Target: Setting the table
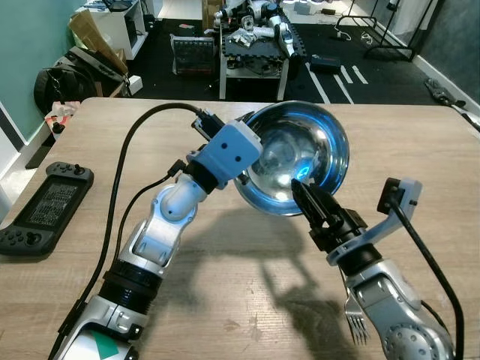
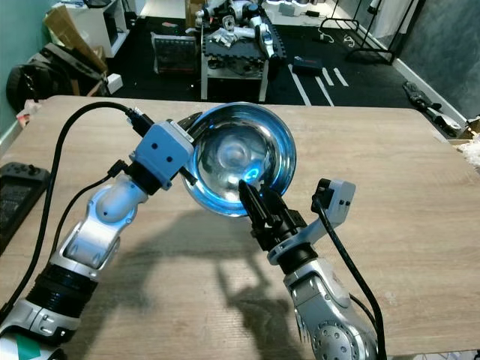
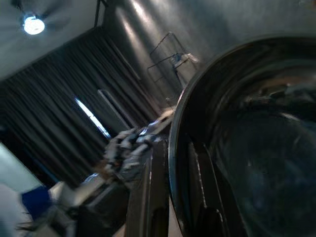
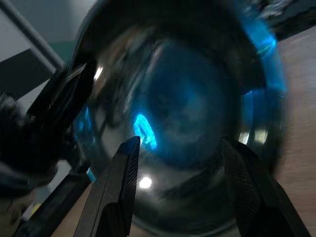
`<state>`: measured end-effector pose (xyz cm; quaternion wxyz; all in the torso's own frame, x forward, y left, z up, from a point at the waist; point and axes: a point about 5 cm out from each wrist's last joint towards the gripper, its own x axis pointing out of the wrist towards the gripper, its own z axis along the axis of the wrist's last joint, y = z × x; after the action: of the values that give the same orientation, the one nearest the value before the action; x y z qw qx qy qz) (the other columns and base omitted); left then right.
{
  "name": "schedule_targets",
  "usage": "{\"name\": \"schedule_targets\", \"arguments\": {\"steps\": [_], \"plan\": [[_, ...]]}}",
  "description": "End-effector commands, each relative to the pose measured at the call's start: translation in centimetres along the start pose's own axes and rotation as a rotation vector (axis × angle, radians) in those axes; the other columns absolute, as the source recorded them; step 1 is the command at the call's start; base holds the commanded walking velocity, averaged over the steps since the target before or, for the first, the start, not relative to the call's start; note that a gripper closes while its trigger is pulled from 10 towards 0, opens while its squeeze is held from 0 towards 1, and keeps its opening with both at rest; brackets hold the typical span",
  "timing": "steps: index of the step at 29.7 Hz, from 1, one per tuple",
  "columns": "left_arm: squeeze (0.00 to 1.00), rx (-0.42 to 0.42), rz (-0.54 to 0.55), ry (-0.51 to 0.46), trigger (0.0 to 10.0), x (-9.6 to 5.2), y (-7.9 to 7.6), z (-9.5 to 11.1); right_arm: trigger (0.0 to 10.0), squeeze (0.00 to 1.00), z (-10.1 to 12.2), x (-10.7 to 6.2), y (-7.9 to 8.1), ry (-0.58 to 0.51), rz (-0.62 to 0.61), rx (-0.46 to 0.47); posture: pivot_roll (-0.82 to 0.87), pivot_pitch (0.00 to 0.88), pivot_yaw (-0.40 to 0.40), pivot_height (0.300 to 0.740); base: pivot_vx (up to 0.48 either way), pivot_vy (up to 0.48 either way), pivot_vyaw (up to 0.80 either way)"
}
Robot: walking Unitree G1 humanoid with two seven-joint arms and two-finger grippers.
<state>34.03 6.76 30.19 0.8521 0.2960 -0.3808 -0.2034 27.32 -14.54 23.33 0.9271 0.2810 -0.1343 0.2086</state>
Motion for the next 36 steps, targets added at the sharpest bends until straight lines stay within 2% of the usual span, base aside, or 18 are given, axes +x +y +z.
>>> {"name": "schedule_targets", "arguments": {"steps": [1, 2, 3, 11, 15, 20, 22, 24, 26, 27, 28, 29, 31, 34, 36], "plan": [[0.0, 0.029, 0.012, -0.02, 10.0, 0.0, 0.0, 0.2, 10.0, 0.0, 0.4, -0.4, -0.6, -0.024, -0.03, 0.002, 0.02, 0.156, 0.074, 0.74, 0.0, 0.0, 0.0], [0.0, 0.099, 0.042, 0.048, 10.0, -0.3, 0.5, -1.1, 10.0, 0.0, 1.4, -0.7, -0.5, -0.07, 0.004, 0.04, 0.03, 0.158, 0.075, 0.74, 0.0, 0.0, 0.0], [0.0, 0.11, 0.063, 0.072, 10.0, -0.3, 0.9, -1.4, 10.0, 0.0, 1.8, -0.8, -0.5, -0.087, 0.015, 0.053, 0.03, 0.158, 0.075, 0.74, 0.0, 0.0, 0.0], [0.0, 0.102, 0.09, 0.078, 10.0, -0.3, 1.6, -1.4, 10.0, 0.0, 2.1, -1.2, -1.1, -0.091, 0.0, 0.031, 0.02, 0.16, 0.074, 0.74, 0.0, 0.0, 0.0], [0.0, -0.025, 0.076, -0.062, 10.0, 0.2, 1.3, 1.0, 10.0, 0.0, 0.0, -1.1, -1.6, -0.013, -0.067, -0.016, 0.03, 0.162, 0.074, 0.74, 0.0, 0.0, 0.0], [0.0, -0.068, 0.079, -0.085, 10.0, 0.3, 1.3, 1.6, 10.0, 0.0, -0.1, -1.0, -2.0, -0.015, -0.112, -0.052, 0.03, 0.165, 0.075, 0.74, 0.0, 0.0, 0.0], [0.0, -0.135, 0.068, -0.095, 10.0, 0.5, 1.3, 2.1, 10.0, 0.0, 0.0, -0.9, -2.2, -0.028, -0.131, -0.063, 0.03, 0.166, 0.075, 0.74, 0.0, 0.0, 0.0], [0.0, -0.164, 0.059, -0.097, 10.0, 0.5, 1.2, 2.2, 10.0, 0.0, 0.1, -0.8, -2.2, -0.032, -0.128, -0.059, 0.03, 0.166, 0.075, 0.74, 0.0, 0.0, 0.0], [0.0, -0.164, 0.059, -0.097, 10.0, 0.5, 1.2, 2.2, 10.0, 0.0, 0.1, -0.8, -2.2, -0.032, -0.128, -0.059, 0.03, 0.166, 0.075, 0.74, 0.0, 0.0, 0.0], [0.0, -0.227, 0.046, -0.091, 10.0, 0.6, 1.0, 2.2, 10.0, 0.0, 0.0, -0.8, -2.0, -0.032, -0.112, -0.037, 0.03, 0.166, 0.075, 0.74, 0.0, 0.0, 0.0], [0.0, -0.227, 0.046, -0.091, 10.0, 0.6, 1.0, 2.2, 10.0, 0.0, 0.0, -0.8, -2.0, -0.032, -0.112, -0.037, 0.03, 0.166, 0.075, 0.74, 0.0, 0.0, 0.0], [0.0, -0.335, 0.043, -0.081, 10.0, 0.8, 1.0, 2.3, 10.0, 0.0, -0.3, -0.7, -1.5, -0.025, -0.064, 0.015, 0.03, 0.166, 0.075, 0.74, 0.0, 0.0, 0.0], [0.0, -0.5, 0.026, -0.083, 10.0, 1.1, 1.2, 2.4, 10.0, 0.0, -1.1, -0.8, 0.0, -0.009, 0.036, 0.141, 0.03, 0.166, 0.073, 0.74, 0.0, 0.0, 0.0], [0.0, -0.476, 0.013, -0.086, 10.0, 1.1, 1.3, 2.4, 10.0, 0.0, -1.3, -0.8, 0.4, 0.0, 0.052, 0.165, 0.03, 0.166, 0.073, 0.74, 0.0, 0.0, 0.0], [0.0, -0.422, -0.016, -0.098, 10.0, 1.0, 1.1, 2.6, 9.9, 0.0, -1.7, -0.9, 0.8, 0.02, 0.069, 0.182, 0.03, 0.165, 0.073, 0.74, 0.0, 0.0, 0.0]]}}
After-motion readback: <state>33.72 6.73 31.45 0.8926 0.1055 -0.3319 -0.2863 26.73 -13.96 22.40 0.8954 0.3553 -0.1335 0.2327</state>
